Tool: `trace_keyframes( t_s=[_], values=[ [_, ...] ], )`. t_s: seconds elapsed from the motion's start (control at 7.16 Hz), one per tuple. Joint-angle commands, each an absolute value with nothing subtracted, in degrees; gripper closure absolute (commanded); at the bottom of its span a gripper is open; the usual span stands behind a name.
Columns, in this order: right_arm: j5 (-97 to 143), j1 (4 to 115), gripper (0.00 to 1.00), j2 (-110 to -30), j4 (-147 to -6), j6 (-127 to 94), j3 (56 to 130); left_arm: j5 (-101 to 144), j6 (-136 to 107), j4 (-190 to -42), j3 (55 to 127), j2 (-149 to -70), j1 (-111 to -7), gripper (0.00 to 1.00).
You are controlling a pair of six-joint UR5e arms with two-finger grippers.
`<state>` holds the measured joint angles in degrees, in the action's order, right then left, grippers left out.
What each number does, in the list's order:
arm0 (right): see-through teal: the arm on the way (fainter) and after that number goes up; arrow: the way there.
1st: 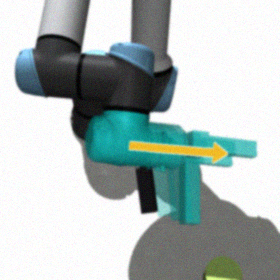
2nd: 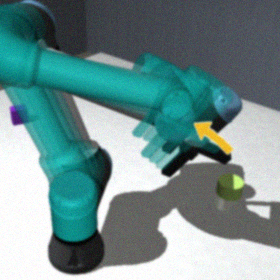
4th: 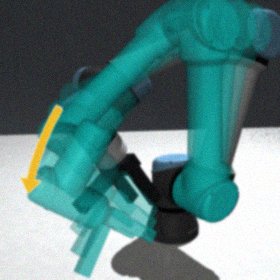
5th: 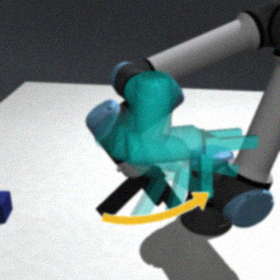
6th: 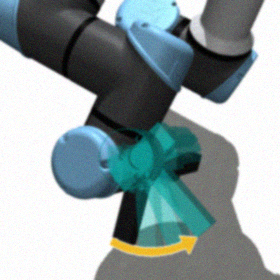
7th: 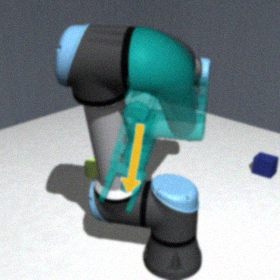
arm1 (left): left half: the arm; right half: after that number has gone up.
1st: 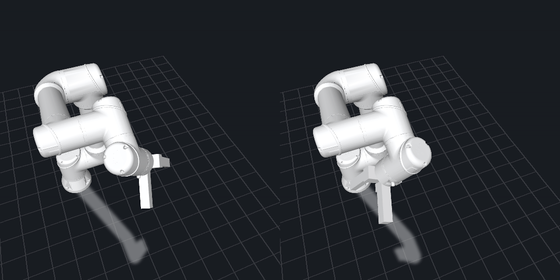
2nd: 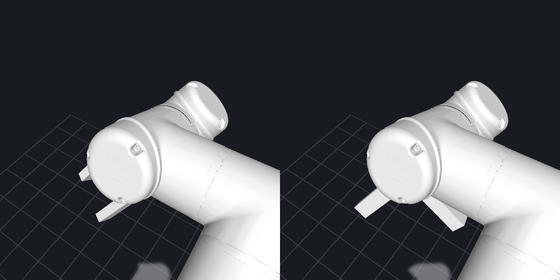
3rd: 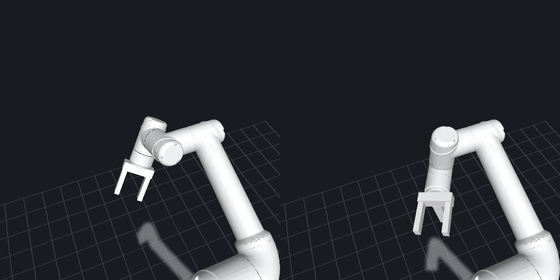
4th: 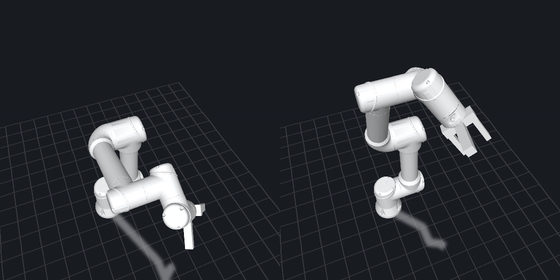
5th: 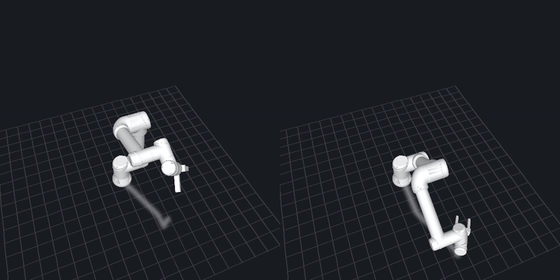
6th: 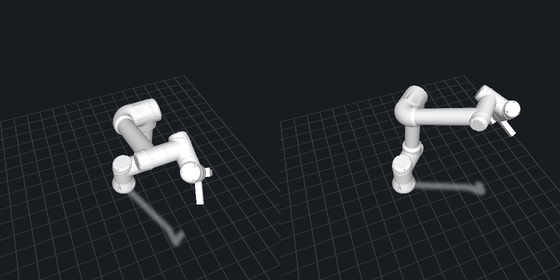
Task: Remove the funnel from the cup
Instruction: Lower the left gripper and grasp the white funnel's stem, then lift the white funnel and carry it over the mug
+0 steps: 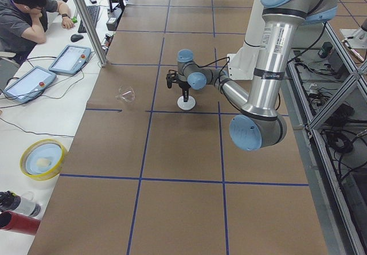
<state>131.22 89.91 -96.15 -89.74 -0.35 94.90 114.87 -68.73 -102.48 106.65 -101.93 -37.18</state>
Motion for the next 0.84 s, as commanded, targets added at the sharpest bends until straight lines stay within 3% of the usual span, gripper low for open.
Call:
trace_keyframes(
  t_s=[0.0,0.42,0.7],
  values=[
    [131.22,89.91,0.00,-96.15,-89.74,-0.35,94.92,114.87,-68.73,-102.39,106.87,-101.95,-37.26,1.00],
    [131.22,89.91,0.00,-96.15,-89.74,-0.35,94.92,115.05,-68.56,-102.04,110.02,-101.52,-37.62,1.00],
    [131.22,89.91,0.00,-96.15,-89.74,-0.35,94.92,115.40,-63.77,-90.34,118.16,-102.21,-44.69,1.00]
  ],
)
